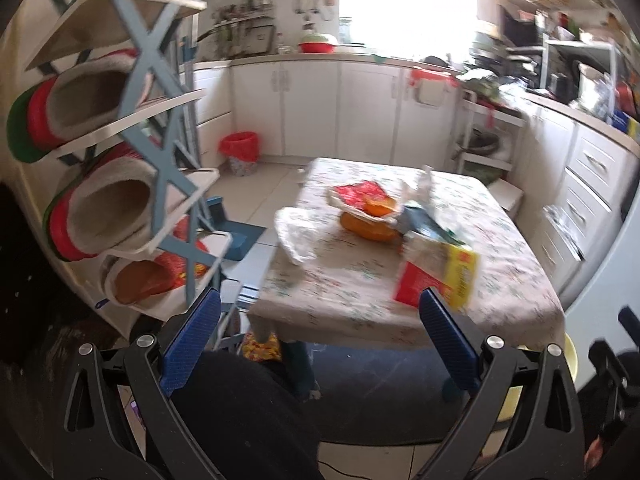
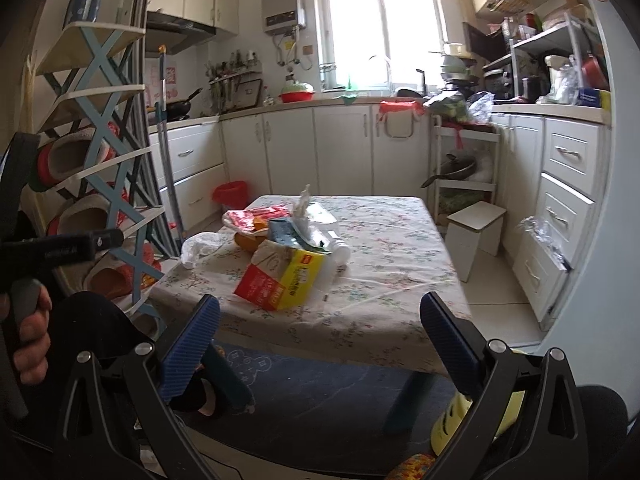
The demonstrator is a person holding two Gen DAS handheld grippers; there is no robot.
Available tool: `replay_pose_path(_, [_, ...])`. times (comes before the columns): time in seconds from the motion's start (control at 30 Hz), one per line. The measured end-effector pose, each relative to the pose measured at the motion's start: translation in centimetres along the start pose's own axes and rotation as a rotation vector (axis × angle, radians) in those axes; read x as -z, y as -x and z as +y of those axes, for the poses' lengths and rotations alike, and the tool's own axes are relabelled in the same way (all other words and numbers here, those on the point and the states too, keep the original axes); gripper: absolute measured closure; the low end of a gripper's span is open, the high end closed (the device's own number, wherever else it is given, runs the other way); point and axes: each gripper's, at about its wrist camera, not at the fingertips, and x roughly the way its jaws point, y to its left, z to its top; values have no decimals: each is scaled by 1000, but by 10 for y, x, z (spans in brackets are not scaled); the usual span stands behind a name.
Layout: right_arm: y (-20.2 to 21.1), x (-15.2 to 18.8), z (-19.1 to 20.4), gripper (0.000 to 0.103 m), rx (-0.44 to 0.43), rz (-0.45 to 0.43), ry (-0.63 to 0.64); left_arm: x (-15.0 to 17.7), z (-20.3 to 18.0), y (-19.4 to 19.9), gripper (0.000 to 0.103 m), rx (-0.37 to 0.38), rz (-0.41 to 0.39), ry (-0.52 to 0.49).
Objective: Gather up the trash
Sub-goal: 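Grasp the white plastic bag with the left tool while the right tool grasps the yellow tissue box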
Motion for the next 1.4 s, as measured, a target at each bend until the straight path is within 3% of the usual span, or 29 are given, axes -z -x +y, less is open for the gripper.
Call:
replay_pose_path(0.1, [-18,-6,8,7,-33,24,0,-11,17,-17,8,-3,-20,55])
replay_pose_path(0.2, [-39,-11,12,7,-64,53,-13,-21,22,-42,8,-15,25,60])
replay_pose_path(0.43, [-107,-14,5,7,-122,169,-114,-38,19,-131,8,-84,182,18])
replay_pose_path(0.67, [-165,-12,-4,7,-136,257,-178,-54,-1,-201,8,-165,253,-102])
replay_pose_path(0.83, [-192,-8,-12,8,-148,312,-207,-57,0,-244,8,-229,320,-101])
replay_pose_path(0.9, [-201,-5,-13,11,-151,331,-213,-58,0,-256,8,-243,333,-101])
replay_pose_path(1.0, [-210,2,-14,27,-174,366,-230,-58,-2,-270,8,-247,342,-121])
replay_pose_path(1.03, [-213,4,-14,38,-183,377,-233,-57,-4,-274,10,-246,343,-125])
replay_pose_path(1.1, [-213,5,-14,65,-191,377,-235,-55,-8,-280,32,-233,349,-143])
replay_pose_path(1.13, [-211,5,-16,73,-216,384,-251,-54,-8,-281,53,-204,354,-135])
replay_pose_path(1.17, [-213,5,-19,75,-230,385,-264,-54,-6,-279,72,-177,351,-122])
replay_pose_path(1.23, [-205,3,-20,77,-237,372,-264,-55,-4,-275,92,-137,343,-104])
replay_pose_path(1.3, [-197,2,-20,88,-238,362,-250,-54,-2,-268,99,-94,329,-80])
replay_pose_path(1.4, [-181,0,-20,89,-237,332,-241,-53,0,-246,99,3,287,-43])
